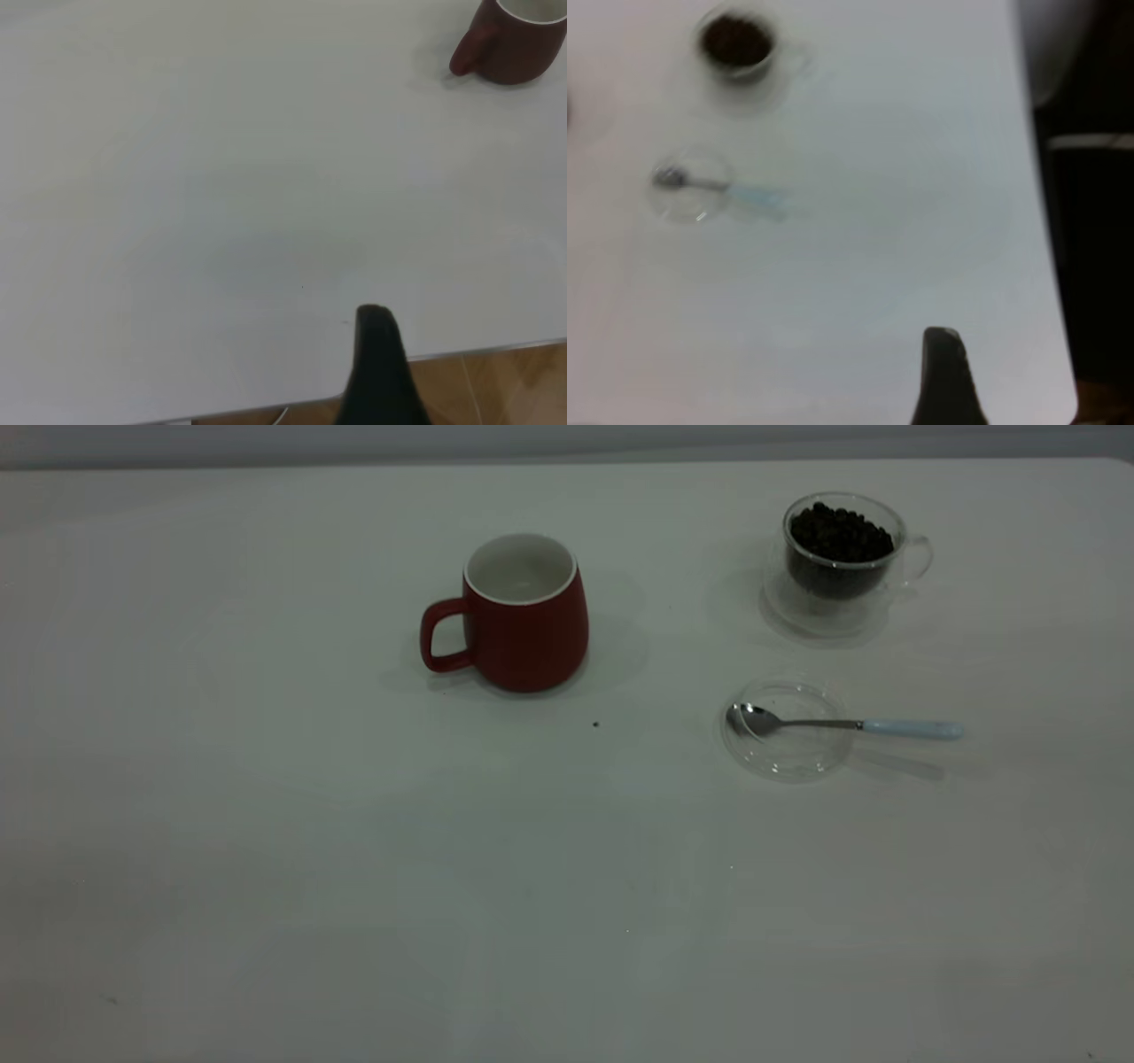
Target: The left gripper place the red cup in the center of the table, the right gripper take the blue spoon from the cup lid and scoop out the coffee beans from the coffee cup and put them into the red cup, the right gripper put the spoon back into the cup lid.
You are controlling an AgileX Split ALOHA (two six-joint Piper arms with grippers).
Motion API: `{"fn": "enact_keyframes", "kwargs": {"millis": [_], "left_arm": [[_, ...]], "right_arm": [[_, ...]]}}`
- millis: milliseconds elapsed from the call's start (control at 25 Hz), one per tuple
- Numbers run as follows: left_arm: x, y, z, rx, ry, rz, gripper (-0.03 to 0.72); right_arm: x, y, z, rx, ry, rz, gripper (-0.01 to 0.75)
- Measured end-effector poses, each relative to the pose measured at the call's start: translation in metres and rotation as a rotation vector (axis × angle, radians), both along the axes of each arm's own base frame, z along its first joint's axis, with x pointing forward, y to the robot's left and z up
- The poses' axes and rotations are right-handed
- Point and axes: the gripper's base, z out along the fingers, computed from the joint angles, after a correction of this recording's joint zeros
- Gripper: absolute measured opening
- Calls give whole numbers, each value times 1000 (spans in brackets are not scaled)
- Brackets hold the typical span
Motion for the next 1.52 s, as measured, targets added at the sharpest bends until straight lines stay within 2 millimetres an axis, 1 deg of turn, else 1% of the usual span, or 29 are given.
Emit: {"fn": "enact_keyframes", "kwargs": {"millis": [80,200,320,400,560,680,960,1520], "left_arm": [[0,0,0,0,0,0,587],[0,0,0,0,0,0,587],[0,0,0,0,0,0,587],[0,0,0,0,0,0,587],[0,0,0,0,0,0,587],[0,0,0,0,0,0,587],[0,0,0,0,0,0,587],[0,0,0,0,0,0,587]], "right_arm": [[-3,-1,-11,22,8,-15,565],[6,-1,-42,35,102,-23,565],[16,-4,-70,20,148,-31,565],[18,-4,-79,13,168,-32,565],[17,-4,-80,9,147,-19,565],[11,-3,-79,7,101,-12,565],[-21,-2,-77,-3,-119,-11,565],[-22,-1,-78,-1,-124,1,565]]}}
